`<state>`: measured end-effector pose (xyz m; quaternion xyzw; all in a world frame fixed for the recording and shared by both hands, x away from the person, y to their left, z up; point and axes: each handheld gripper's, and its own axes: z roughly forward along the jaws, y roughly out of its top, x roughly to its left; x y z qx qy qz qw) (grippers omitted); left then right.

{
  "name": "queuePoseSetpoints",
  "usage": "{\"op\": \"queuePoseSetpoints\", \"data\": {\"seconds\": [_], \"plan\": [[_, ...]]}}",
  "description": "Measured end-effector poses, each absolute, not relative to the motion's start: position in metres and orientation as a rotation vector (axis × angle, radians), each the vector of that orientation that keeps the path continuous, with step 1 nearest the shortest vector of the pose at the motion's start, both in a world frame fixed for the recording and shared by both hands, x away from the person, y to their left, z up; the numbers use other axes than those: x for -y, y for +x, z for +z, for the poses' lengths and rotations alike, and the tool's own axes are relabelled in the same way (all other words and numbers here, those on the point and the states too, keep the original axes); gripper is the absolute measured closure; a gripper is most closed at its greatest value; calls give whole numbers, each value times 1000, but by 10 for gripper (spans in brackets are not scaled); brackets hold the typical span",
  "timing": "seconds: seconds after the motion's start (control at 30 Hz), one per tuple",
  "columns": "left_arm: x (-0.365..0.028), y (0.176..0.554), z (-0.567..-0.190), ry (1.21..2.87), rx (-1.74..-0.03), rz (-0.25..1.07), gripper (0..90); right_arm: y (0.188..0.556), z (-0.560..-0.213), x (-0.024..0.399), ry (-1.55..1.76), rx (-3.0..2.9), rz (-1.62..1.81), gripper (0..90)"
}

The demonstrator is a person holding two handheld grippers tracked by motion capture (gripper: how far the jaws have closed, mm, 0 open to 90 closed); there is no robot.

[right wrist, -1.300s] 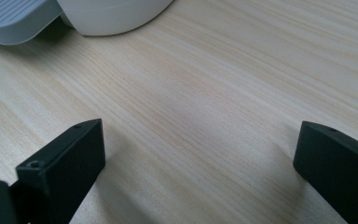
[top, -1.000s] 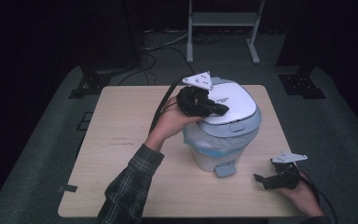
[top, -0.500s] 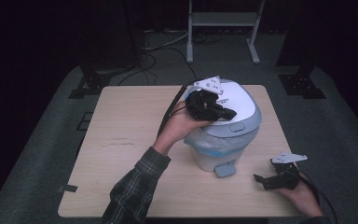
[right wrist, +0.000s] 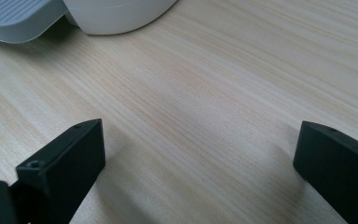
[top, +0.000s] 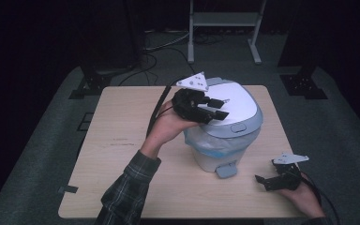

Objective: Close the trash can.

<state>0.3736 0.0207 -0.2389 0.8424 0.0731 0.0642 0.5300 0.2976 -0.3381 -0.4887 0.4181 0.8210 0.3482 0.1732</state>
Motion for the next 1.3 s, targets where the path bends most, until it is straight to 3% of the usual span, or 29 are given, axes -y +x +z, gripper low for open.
{"op": "queuePoseSetpoints", "data": {"seconds": [0.4, 0.63, 0.83, 0.97, 1.3], "plan": [[-73, 357, -256, 1960, -290, 264, 196, 298, -489, 338, 1186, -2329, 988, 11], [-98, 350, -276, 1966, -353, 326, 98, 298, -489, 338, 1186, -2329, 988, 11], [-111, 345, -295, 1979, -394, 338, 82, 298, -489, 338, 1186, -2329, 988, 11], [-117, 343, -311, 1980, -423, 352, 24, 298, -489, 338, 1186, -2329, 988, 11], [-132, 338, -348, 1964, -463, 386, 15, 298, -489, 338, 1186, -2329, 988, 11]]}}
